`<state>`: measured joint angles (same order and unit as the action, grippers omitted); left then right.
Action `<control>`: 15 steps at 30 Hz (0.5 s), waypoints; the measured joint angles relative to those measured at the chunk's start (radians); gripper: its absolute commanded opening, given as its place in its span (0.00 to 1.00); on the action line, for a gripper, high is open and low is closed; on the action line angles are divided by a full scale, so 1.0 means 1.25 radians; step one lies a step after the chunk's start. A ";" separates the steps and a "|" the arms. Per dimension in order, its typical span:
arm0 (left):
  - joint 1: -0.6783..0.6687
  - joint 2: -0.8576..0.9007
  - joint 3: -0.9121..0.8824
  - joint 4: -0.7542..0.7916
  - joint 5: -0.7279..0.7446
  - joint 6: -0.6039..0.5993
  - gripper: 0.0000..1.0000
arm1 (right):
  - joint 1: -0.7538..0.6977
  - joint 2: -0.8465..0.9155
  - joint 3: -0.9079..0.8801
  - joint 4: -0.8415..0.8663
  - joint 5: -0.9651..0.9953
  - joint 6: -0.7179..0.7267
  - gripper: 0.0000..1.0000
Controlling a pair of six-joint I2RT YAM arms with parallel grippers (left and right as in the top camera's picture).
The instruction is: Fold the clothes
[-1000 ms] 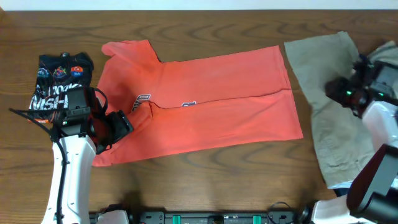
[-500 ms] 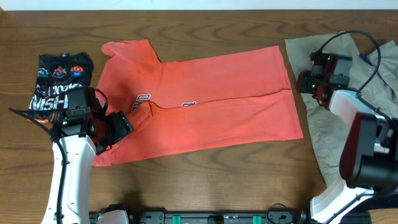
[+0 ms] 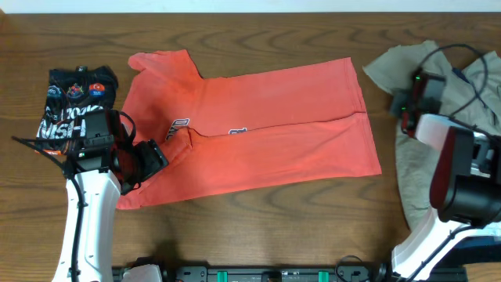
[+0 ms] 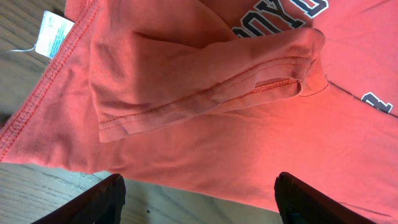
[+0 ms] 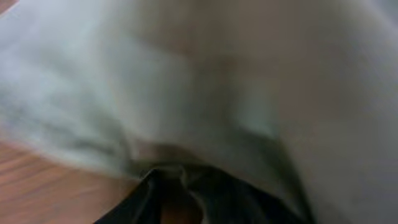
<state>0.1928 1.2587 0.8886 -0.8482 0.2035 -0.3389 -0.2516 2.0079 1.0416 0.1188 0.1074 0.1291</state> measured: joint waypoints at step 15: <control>0.000 0.000 0.000 0.003 0.000 0.000 0.79 | -0.023 -0.164 0.009 -0.428 -0.342 0.038 0.58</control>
<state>0.1928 1.2587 0.8886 -0.8448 0.2035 -0.3389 -0.2802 1.8034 1.0527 -0.4160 -0.3206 0.1768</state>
